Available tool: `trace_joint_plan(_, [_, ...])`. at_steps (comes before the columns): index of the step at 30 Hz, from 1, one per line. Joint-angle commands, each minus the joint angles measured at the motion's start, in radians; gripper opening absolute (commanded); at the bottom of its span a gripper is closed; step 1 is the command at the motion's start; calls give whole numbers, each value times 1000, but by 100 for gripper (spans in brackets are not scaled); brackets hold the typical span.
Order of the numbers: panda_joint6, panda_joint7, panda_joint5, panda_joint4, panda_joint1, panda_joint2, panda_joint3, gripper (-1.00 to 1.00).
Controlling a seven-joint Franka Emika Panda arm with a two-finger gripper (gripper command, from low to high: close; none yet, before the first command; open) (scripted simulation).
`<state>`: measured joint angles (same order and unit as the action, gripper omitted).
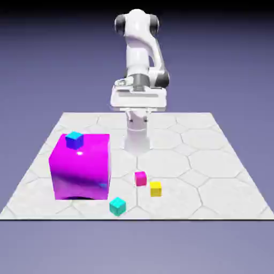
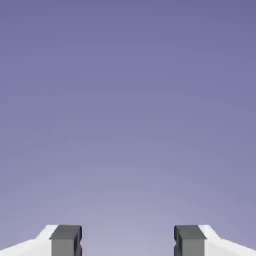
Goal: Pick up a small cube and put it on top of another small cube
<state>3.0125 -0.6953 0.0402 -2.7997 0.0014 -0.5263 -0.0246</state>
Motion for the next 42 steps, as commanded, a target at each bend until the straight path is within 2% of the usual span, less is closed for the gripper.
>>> trace_joint_plan(1, [-20, 38, 33, 9, -9, 36, -20, 0])
trace_joint_plan(19, [-376, 701, 616, 158, -163, 671, -377, 0])
trace_joint_plan(28, [-277, 454, 940, 236, -88, 901, -217, 0])
trace_joint_plan(29, [-277, 454, 940, 236, -88, 901, -217, -100])
trace_joint_plan(38, [-376, 701, 616, 158, -163, 671, -377, -100])
trace_joint_plan(42, [-431, 617, 486, 109, -127, 582, -312, -100])
